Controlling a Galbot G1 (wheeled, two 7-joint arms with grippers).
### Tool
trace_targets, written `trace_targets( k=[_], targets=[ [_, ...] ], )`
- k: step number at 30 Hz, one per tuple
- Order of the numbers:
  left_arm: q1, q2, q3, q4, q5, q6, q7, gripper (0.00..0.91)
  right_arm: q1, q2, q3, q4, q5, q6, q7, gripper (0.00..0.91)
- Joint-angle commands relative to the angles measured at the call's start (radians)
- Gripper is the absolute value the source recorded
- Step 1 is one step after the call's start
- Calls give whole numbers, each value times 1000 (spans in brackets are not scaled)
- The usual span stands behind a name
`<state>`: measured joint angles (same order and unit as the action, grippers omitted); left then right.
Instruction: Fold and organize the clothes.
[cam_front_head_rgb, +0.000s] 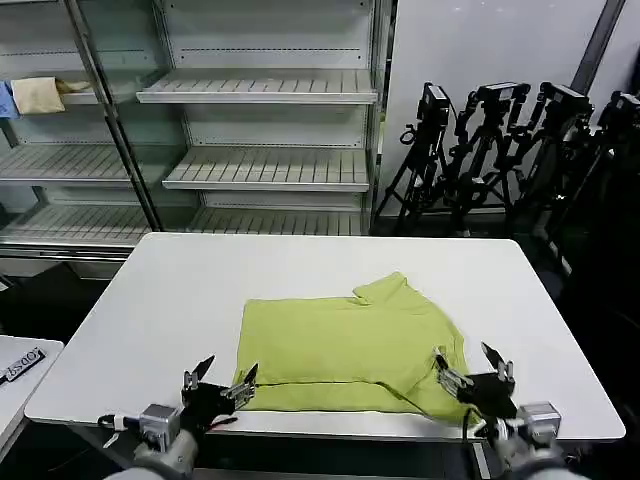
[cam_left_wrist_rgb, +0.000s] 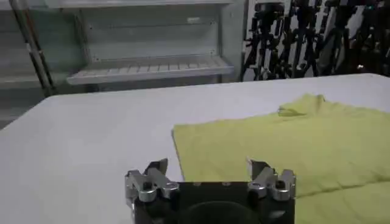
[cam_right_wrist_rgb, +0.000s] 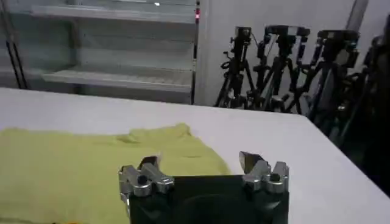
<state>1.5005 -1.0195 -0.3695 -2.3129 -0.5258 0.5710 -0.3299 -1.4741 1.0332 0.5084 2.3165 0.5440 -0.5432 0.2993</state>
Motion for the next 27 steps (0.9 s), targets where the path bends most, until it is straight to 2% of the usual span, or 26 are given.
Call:
trace_targets(
  k=[1, 6, 15, 27],
  targets=[
    [-360, 39, 100, 250, -167, 7, -43, 907, 406, -129, -197, -224, 268, -39, 92, 907],
    [-518, 51, 194, 392, -208, 8, -52, 907, 666, -144, -356, -439, 347, -39, 97, 907],
    [-682, 60, 299, 550, -347, 10, -97, 907, 926, -138, -608, -673, 462, -40, 108, 907],
    [-798, 110, 397, 632, -529, 11, -138, 907, 1136, -118, -794, -884, 610, -42, 126, 907]
  ],
)
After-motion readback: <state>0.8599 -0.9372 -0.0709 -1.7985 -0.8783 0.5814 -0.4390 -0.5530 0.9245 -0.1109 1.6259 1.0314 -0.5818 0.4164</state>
